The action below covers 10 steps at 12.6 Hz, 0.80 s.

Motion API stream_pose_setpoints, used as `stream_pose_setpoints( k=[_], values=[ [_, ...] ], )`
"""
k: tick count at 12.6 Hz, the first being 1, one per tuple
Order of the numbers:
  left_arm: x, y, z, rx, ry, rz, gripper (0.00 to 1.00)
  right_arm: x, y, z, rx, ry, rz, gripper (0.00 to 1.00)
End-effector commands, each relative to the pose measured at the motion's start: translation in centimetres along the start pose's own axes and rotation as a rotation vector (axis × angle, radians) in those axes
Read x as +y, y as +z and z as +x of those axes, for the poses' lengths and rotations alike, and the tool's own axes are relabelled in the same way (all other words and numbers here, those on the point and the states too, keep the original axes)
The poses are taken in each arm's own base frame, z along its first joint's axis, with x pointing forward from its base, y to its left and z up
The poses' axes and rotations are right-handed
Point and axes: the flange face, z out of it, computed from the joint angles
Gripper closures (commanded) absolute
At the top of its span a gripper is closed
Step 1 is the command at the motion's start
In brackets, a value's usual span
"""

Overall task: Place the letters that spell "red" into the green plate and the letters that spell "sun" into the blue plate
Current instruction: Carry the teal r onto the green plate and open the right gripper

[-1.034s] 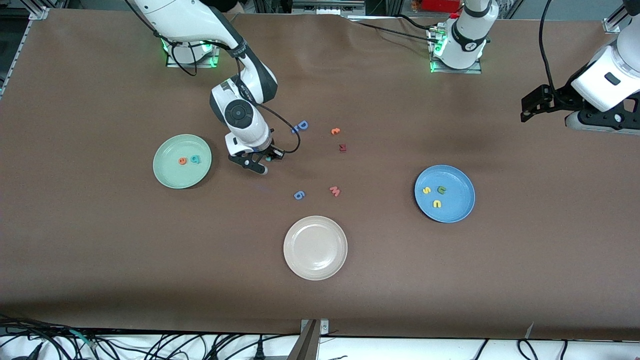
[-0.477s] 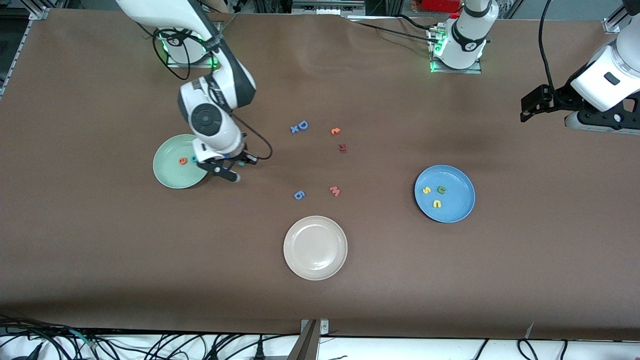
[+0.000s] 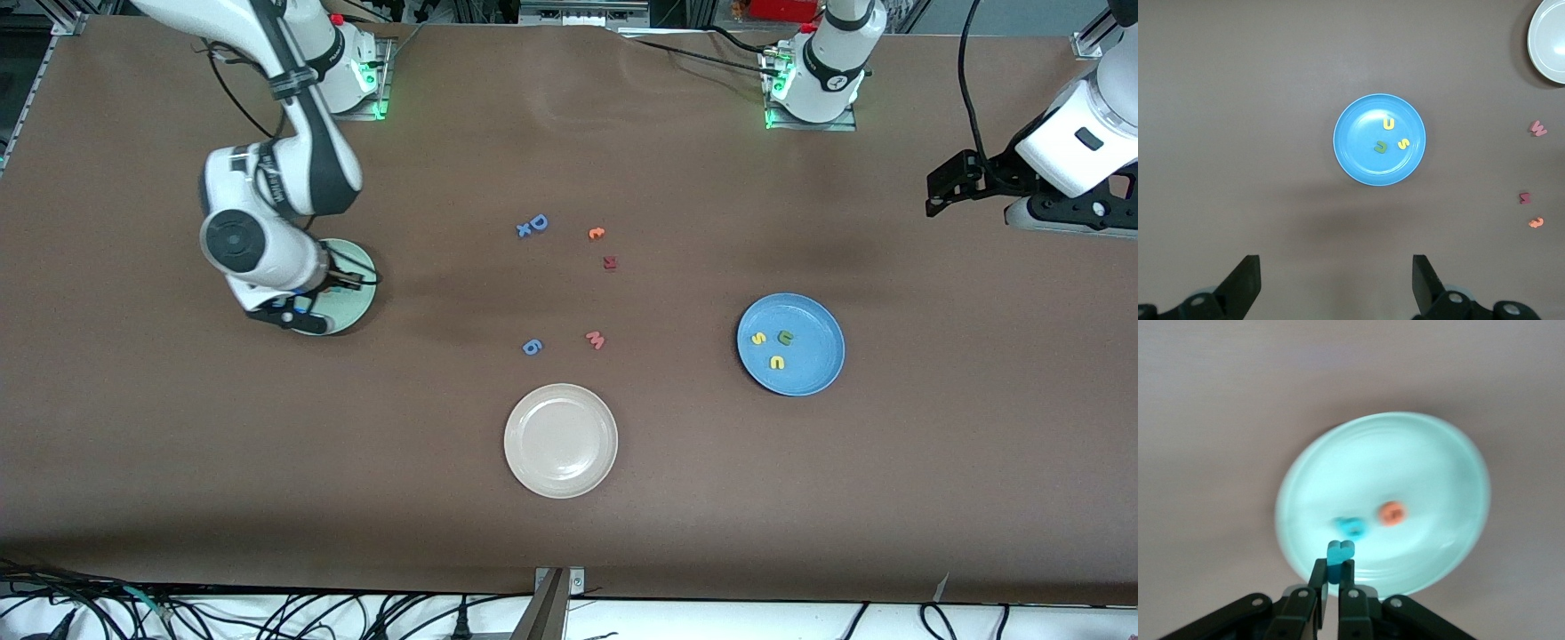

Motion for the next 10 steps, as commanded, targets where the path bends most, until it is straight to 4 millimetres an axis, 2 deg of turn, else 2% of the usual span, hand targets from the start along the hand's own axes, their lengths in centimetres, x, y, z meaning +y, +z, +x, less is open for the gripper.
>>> stream_pose_setpoints(
  k=[1, 2, 4, 6, 9, 10],
  values=[
    [-0.1, -0.4, -0.7, 0.011, 0.018, -0.002, 0.00, 4.8, 1.1, 0.6, -0.044, -0.084, 0.004, 1.00],
    [-0.1, -0.4, -0.7, 0.011, 0.018, -0.002, 0.00, 5.8, 2.0, 1.0, -0.059, -0.092, 0.000, 1.00],
    [-0.1, -0.4, -0.7, 0.011, 0.018, -0.002, 0.00, 6.6, 4.3, 1.4, -0.092, -0.102, -0.017, 1.00],
    [-0.1, -0.4, -0.8, 0.010, 0.018, -0.002, 0.00, 6.7, 6.5, 1.8, -0.102, -0.108, -0.036, 1.00],
    [0.1, -0.4, -0.7, 0.011, 0.023, -0.002, 0.00, 6.1, 8.5, 2.2, -0.109, -0.096, -0.032, 0.99],
    [0.1, -0.4, -0.7, 0.011, 0.023, -0.002, 0.00, 6.1, 8.6, 2.2, -0.108, -0.098, -0.033, 0.90]
  ],
)
